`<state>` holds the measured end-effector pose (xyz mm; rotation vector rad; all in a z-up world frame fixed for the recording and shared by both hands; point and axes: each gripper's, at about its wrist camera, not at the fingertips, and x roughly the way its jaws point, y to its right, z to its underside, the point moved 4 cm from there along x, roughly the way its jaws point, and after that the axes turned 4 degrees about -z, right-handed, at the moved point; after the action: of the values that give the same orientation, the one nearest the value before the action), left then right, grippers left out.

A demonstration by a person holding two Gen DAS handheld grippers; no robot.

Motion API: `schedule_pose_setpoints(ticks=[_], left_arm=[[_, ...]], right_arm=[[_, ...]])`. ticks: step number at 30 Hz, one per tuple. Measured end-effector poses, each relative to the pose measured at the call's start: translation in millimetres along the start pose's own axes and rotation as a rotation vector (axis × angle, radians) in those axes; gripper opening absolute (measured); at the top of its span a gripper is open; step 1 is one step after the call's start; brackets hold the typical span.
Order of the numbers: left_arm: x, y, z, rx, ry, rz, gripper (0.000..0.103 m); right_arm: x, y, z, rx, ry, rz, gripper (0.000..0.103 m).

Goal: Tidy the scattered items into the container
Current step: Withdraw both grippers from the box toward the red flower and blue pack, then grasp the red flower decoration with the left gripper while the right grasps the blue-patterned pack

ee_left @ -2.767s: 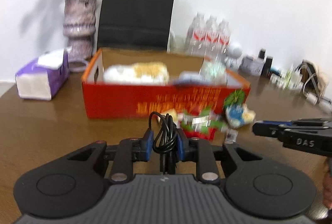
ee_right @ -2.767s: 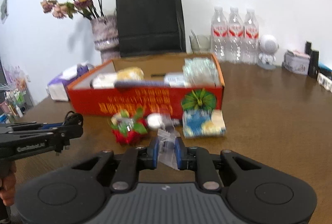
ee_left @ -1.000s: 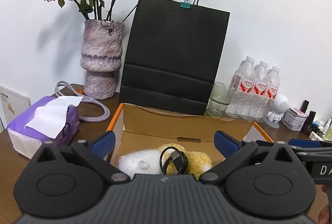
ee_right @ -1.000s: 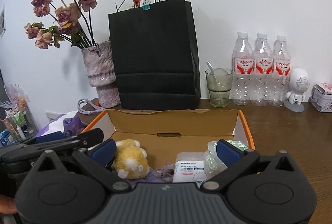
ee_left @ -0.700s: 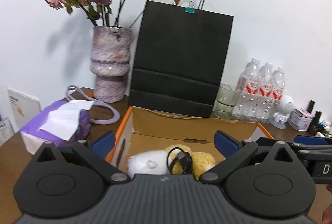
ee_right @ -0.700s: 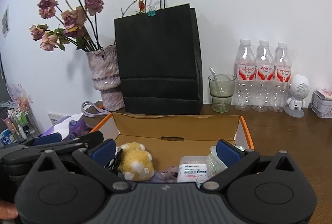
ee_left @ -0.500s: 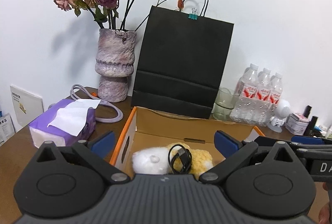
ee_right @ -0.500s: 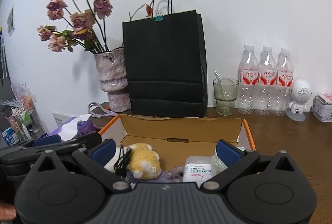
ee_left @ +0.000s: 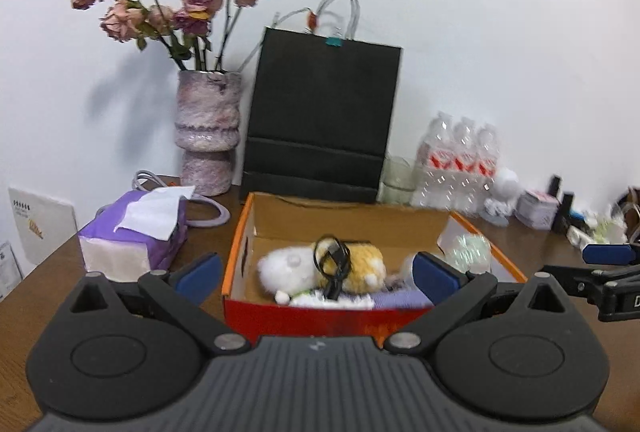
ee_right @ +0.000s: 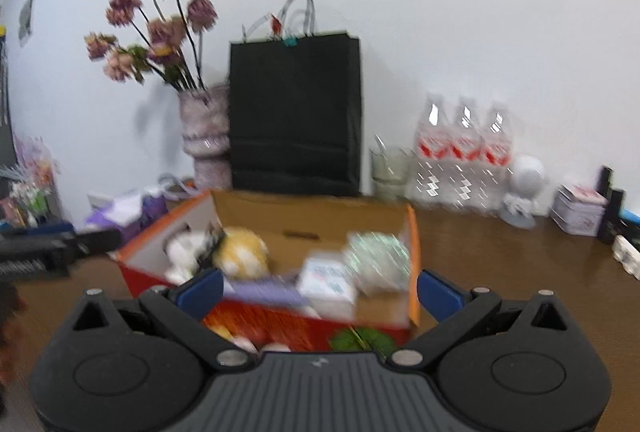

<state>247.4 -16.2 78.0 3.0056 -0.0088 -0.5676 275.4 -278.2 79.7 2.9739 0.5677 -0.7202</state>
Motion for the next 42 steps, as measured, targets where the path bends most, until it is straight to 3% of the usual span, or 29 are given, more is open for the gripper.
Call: schedule_pose_setpoints(ticks=[8, 16, 25, 28, 29, 31, 32, 33, 34, 35, 42], left_arm=[[16.0, 23.4, 45.5, 0.081, -0.140, 0.068, 0.103], [55.6, 67.1, 73.9, 0.112, -0.224, 0.103, 0.103], [72.7, 80.8, 82.5, 0.130, -0.251, 0.119, 0.103], [75.3, 82.4, 82.1, 0.139, -0.250, 0.125, 0.103], [76.3, 83.5, 82.2, 0.140, -0.252, 0.132, 0.100], [77.1, 84.4, 82.7, 0.141, -0.260, 0.150, 0.089], [76.3, 83.9, 82.5, 0.142, -0.255, 0.147, 0.083], [74.9, 82.6, 81.9, 0.137, -0.247, 0.148, 0.073], [73.4, 80.8, 80.8, 0.126, -0.241, 0.157, 0.048], [72.3, 78.3, 79.3, 0.107, -0.238, 0.174, 0.038], [57.9, 69.7, 78.1, 0.070, -0.211, 0.184, 0.037]], right_arm=[[19.4, 26.4, 62.1, -0.014, -0.128, 0.090, 0.103], [56.8, 37.7, 72.1, -0.030, -0.170, 0.151, 0.101], [85.4, 40.5, 70.2, 0.016, -0.204, 0.061, 0.096], [91.3, 37.0, 73.5, 0.006, -0.233, 0.046, 0.080], [91.0, 37.3, 73.8, 0.018, -0.236, 0.034, 0.078], [87.2, 39.5, 73.0, 0.038, -0.232, 0.028, 0.061], [85.2, 40.8, 72.9, 0.047, -0.230, 0.025, 0.061], [83.2, 41.9, 72.9, 0.061, -0.227, 0.015, 0.059], [80.4, 43.0, 73.2, 0.080, -0.221, 0.006, 0.057], [77.6, 43.1, 73.6, 0.091, -0.214, 0.001, 0.057], [58.3, 32.9, 74.2, 0.087, -0.170, 0.007, 0.057]])
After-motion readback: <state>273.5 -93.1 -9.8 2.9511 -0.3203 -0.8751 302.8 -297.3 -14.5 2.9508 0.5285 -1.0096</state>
